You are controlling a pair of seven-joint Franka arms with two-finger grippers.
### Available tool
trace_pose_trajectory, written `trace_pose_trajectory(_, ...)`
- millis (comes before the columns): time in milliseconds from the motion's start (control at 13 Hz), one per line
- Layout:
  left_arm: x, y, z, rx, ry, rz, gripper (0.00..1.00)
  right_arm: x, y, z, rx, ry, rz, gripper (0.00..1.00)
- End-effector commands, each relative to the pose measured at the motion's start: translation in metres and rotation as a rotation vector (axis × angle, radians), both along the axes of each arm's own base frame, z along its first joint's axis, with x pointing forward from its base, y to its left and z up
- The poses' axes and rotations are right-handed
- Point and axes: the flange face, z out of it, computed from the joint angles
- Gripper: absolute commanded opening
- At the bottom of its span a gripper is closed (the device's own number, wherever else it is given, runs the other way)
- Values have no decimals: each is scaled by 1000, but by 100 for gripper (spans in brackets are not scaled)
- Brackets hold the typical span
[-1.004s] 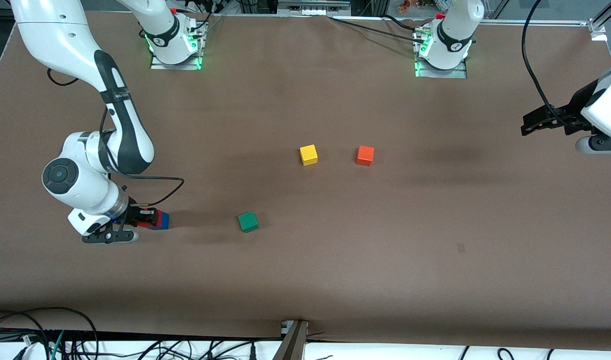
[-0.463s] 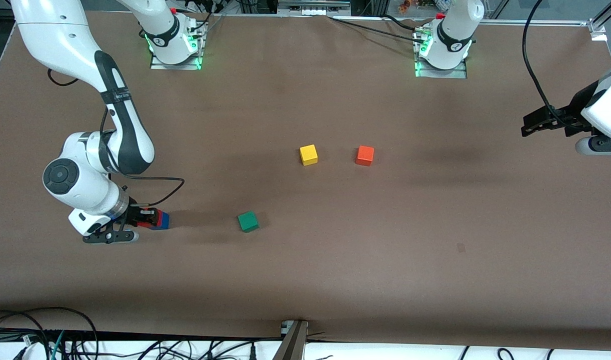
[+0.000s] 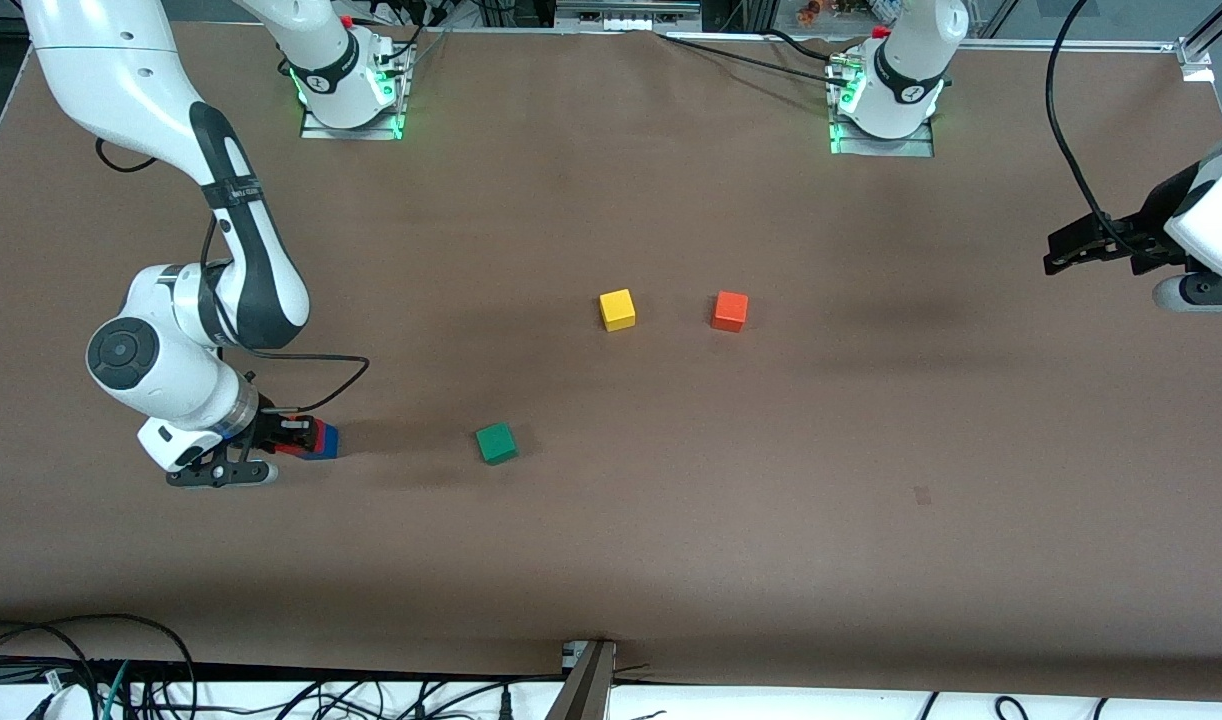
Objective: Pass red block to right arm, stack on blue
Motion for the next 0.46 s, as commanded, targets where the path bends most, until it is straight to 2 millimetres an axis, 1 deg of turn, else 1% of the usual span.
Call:
trace_pose_trajectory(0, 5, 1, 4, 3, -7, -22, 100, 0, 0, 0, -10, -11, -11, 20)
trace_pose_trajectory(386, 5, 0, 4, 3, -7, -23, 100, 0, 0, 1, -8, -14, -13, 21)
